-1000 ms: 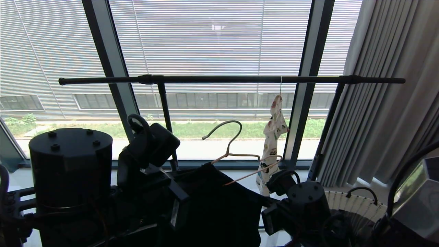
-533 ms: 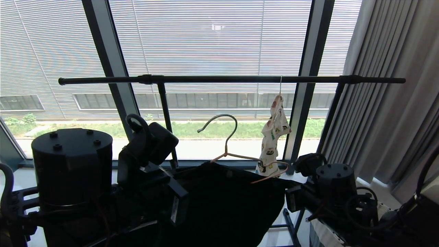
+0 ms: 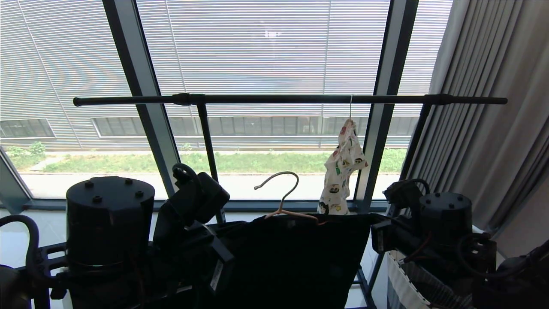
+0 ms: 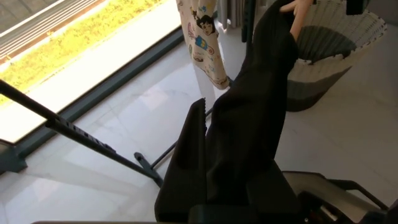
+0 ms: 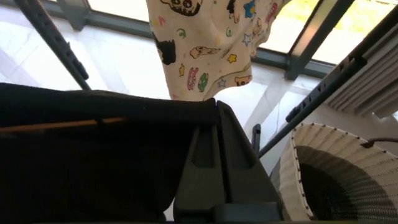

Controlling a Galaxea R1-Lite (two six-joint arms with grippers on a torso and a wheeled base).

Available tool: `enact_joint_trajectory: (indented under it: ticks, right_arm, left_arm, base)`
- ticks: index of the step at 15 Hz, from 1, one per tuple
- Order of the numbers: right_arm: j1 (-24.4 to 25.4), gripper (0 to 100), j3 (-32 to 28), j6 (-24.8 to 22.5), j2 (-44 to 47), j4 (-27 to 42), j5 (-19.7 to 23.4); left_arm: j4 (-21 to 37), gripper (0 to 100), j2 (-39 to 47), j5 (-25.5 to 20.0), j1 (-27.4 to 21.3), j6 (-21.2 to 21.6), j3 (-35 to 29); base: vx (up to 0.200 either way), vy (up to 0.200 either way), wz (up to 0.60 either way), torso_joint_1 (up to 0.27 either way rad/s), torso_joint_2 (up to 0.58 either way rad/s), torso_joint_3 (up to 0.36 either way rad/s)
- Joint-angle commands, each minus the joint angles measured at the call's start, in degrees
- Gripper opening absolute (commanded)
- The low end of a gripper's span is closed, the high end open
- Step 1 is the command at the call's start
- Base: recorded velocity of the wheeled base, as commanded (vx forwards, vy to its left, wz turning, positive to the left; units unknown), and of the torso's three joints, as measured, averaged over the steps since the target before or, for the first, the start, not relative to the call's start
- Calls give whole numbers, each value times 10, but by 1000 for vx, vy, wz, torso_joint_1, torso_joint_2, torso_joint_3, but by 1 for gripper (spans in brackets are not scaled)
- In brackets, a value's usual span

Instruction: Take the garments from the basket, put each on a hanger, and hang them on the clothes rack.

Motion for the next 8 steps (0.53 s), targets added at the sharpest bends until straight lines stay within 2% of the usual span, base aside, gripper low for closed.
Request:
enact_joint_trajectory:
  ticks: [1, 2, 4, 6, 8]
  right_arm:
    - [-9, 0, -2, -25, -53, 7, 49]
    - [-15, 0, -13, -48, -79, 29, 68]
    - [-23, 0, -49, -59, -141, 117, 105]
    - [-23, 0, -90, -61, -195, 203, 143]
    - [-23, 0, -121, -68, -219, 248, 154]
  left_arm:
    - [-5, 0, 26, 0, 1, -1, -1]
    - [-28, 0, 44, 0, 1, 0, 0]
    - [-89, 0, 85, 1, 1, 1, 0]
    - [-101, 0, 100, 1, -1, 1, 0]
    - [-103, 0, 104, 1, -3, 1, -1]
  base:
    - [0, 0, 0, 0, 0, 0]
    - [0, 0, 0, 0, 0, 0]
    - [0, 0, 0, 0, 0, 0]
    - [0, 0, 0, 0, 0, 0]
    - [0, 0, 0, 0, 0, 0]
